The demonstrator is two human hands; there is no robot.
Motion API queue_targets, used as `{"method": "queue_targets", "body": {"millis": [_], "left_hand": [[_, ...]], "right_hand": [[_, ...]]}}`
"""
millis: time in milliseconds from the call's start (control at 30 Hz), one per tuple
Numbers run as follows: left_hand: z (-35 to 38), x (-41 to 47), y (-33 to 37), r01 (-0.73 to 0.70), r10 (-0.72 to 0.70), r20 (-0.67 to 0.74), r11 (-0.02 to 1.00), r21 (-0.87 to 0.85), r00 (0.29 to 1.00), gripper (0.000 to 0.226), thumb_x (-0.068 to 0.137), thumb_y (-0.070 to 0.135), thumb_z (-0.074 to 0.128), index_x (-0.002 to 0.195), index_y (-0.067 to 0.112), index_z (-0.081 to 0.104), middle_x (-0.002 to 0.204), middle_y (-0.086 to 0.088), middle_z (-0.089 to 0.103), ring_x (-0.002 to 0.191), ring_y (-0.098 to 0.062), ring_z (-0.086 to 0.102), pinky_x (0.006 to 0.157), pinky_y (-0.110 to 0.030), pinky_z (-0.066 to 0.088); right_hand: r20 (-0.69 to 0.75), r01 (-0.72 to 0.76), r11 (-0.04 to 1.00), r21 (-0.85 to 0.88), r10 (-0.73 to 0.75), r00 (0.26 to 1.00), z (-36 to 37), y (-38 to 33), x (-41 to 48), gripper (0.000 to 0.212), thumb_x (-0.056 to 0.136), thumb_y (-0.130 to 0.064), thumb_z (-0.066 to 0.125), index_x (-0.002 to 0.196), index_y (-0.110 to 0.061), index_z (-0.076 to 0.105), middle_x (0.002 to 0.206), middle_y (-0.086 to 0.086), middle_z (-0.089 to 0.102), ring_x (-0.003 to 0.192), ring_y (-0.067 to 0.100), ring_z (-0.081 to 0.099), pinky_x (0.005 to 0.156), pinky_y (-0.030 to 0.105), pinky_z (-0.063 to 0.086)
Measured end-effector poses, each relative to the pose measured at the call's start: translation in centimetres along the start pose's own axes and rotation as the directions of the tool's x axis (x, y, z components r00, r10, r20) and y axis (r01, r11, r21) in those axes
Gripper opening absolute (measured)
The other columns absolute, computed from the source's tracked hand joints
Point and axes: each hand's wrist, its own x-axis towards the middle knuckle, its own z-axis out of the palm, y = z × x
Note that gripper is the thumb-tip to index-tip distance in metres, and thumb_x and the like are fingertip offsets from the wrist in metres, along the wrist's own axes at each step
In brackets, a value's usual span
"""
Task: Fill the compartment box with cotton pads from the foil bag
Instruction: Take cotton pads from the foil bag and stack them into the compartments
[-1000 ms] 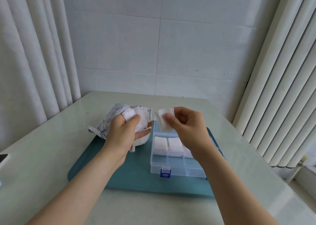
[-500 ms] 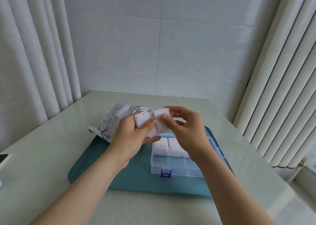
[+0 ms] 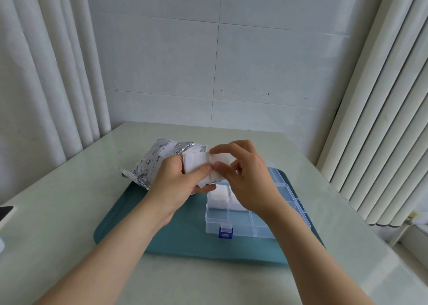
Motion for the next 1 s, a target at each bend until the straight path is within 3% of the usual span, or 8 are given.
{"method": "queue_targets", "body": {"millis": [133, 367, 533, 667, 767, 833, 933, 1000], "left_hand": [[-0.3, 0.1, 0.0, 0.013, -0.014, 0.013, 0.998, 0.062, 1.000, 0.017, 0.102, 0.009, 0.067, 0.118, 0.009, 0.074, 0.108, -0.012, 0.080, 0.102, -0.029, 0.078, 0.087, -0.047, 0.065], [-0.3, 0.0, -0.3, 0.010, -0.012, 0.018, 0.990, 0.143, 1.000, 0.019, 0.102, 0.010, 0.069, 0.120, 0.007, 0.073, 0.108, -0.009, 0.081, 0.101, -0.028, 0.078, 0.087, -0.046, 0.065], [-0.2, -0.1, 0.0, 0.018, -0.026, 0.049, 0.987, 0.158, 0.998, 0.021, 0.102, 0.011, 0.068, 0.123, 0.010, 0.071, 0.110, -0.008, 0.080, 0.101, -0.029, 0.079, 0.082, -0.048, 0.066], [-0.1, -0.4, 0.1, -0.004, -0.013, 0.082, 0.980, 0.197, 0.997, 0.023, 0.105, 0.010, 0.065, 0.126, 0.014, 0.070, 0.113, -0.010, 0.079, 0.097, -0.030, 0.079, 0.078, -0.048, 0.066], [0.0, -0.4, 0.3, 0.034, -0.044, 0.074, 0.992, 0.122, 0.996, 0.026, 0.106, 0.001, 0.056, 0.131, 0.009, 0.057, 0.119, -0.018, 0.074, 0.092, -0.033, 0.079, 0.068, -0.038, 0.063], [0.2, -0.6, 0.6, 0.054, -0.060, 0.059, 0.994, 0.090, 0.996, 0.025, 0.107, -0.001, 0.052, 0.131, 0.006, 0.051, 0.119, -0.019, 0.074, 0.089, -0.031, 0.080, 0.062, -0.029, 0.061], [0.1, -0.3, 0.3, 0.046, -0.047, 0.034, 0.998, 0.044, 0.998, 0.022, 0.107, 0.002, 0.056, 0.129, 0.005, 0.057, 0.118, -0.018, 0.076, 0.096, -0.034, 0.080, 0.080, -0.041, 0.066], [0.0, -0.1, 0.2, 0.054, -0.055, 0.017, 0.998, 0.035, 0.998, 0.020, 0.106, 0.007, 0.061, 0.126, 0.007, 0.064, 0.113, -0.020, 0.077, 0.098, -0.034, 0.079, 0.086, -0.043, 0.066]], "right_hand": [[0.025, 0.022, 0.998, -0.051, -0.020, 0.999, 0.0, 0.3, 0.0, 0.020, 0.103, -0.021, 0.067, 0.117, -0.035, 0.065, 0.118, -0.011, 0.051, 0.071, 0.011, 0.061, 0.073, 0.012, 0.045], [-0.026, -0.070, 0.997, 0.013, 0.070, 0.997, -0.2, 0.5, 0.2, 0.020, 0.100, -0.023, 0.071, 0.090, -0.035, 0.059, 0.105, -0.009, 0.060, 0.062, 0.006, 0.057, 0.061, 0.013, 0.041], [-0.032, -0.123, 0.986, 0.114, 0.127, 0.991, -0.3, 0.3, 0.3, 0.008, 0.097, -0.024, 0.074, 0.094, -0.026, 0.067, 0.098, -0.007, 0.070, 0.065, 0.008, 0.061, 0.059, 0.018, 0.046], [-0.037, -0.091, 0.996, 0.007, 0.091, 0.995, -0.4, 0.3, 0.1, 0.019, 0.096, -0.020, 0.075, 0.113, -0.028, 0.071, 0.088, -0.017, 0.067, 0.077, 0.007, 0.059, 0.070, 0.018, 0.049], [-0.093, -0.119, 0.993, -0.024, 0.116, 0.989, -0.7, 0.3, 0.3, 0.010, 0.096, -0.019, 0.074, 0.104, -0.025, 0.075, 0.085, -0.023, 0.068, 0.074, 0.005, 0.059, 0.066, 0.013, 0.045], [-0.147, -0.157, 0.976, 0.149, 0.179, 0.973, -1.2, 0.4, 0.5, 0.002, 0.098, -0.019, 0.073, 0.097, -0.020, 0.075, 0.084, -0.015, 0.073, 0.074, 0.012, 0.066, 0.066, 0.022, 0.052], [-0.090, -0.186, 0.856, 0.483, 0.259, 0.962, -2.2, 0.2, 0.4, 0.010, 0.096, -0.018, 0.077, 0.099, -0.009, 0.075, 0.082, -0.005, 0.074, 0.073, 0.012, 0.066, 0.065, 0.025, 0.053], [-0.004, -0.195, 0.824, 0.532, 0.232, 0.973, -2.4, -0.1, 0.2, 0.014, 0.092, -0.016, 0.080, 0.100, -0.006, 0.075, 0.085, 0.004, 0.077, 0.075, 0.014, 0.068, 0.067, 0.024, 0.053]]}}
